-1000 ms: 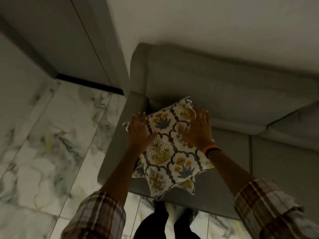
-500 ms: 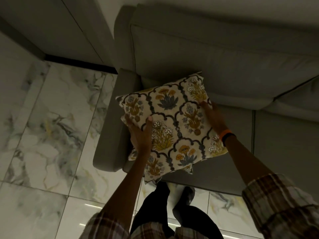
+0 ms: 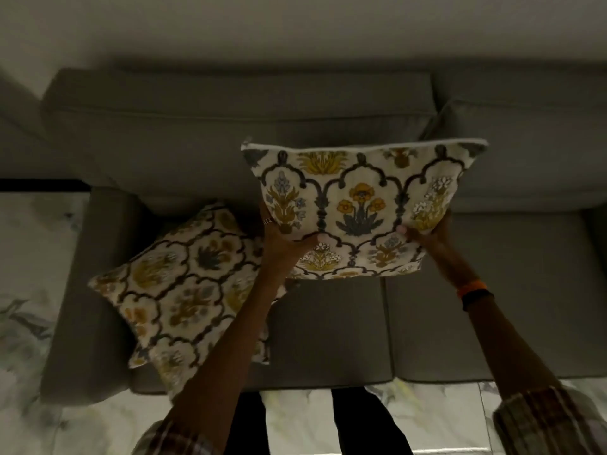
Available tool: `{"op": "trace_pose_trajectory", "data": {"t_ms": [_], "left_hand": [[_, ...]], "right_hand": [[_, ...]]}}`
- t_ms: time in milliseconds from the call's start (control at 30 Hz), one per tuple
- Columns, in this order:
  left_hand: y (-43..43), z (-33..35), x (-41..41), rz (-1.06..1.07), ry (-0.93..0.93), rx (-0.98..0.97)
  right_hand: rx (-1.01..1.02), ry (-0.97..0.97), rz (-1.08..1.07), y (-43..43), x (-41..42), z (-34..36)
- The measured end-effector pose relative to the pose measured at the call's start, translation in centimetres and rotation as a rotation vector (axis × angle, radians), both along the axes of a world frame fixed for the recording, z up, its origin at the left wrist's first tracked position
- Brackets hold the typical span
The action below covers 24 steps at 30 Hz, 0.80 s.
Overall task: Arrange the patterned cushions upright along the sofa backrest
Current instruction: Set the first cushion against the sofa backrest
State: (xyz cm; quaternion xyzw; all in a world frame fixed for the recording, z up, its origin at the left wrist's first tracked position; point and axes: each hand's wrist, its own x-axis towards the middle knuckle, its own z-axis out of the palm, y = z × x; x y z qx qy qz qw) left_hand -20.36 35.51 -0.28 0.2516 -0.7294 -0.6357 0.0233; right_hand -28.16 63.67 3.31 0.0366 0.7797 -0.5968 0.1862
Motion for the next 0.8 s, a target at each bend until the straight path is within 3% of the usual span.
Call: {"op": "trace_pose_trajectory", "data": {"t_ms": [167, 300, 467, 600, 700, 800], "left_hand": [[6.2, -6.5, -6.2, -0.134, -0.126, -0.021], [9.1, -11.1, -8.3, -0.126, -0.164, -0.068], [10.6, -13.0, -9.3, -0.093, -0.181, -0.097], [9.8, -11.9, -8.8, -0.058, -0.186, -0.098], [7.8, -10.6, -5.8, -0.016, -0.227, -0.201], [3.5, -10.1, -1.1, -0.04, -0.223, -0.328]], "right_hand": [[0.027, -0.083, 0.038, 6.8, -5.4, -7.8], [0.019, -0.15, 0.062, 9.9, -8.0, -14.8], [0.022, -0.138, -0.02, 10.3, -9.0, -17.5], [0.136, -0.087, -0.087, 9.4, -7.0, -19.0], [0.246, -0.249, -0.128, 6.9, -2.5, -19.4], [0.378, -0.409, 0.108, 0.7, 2.5, -18.8]]}}
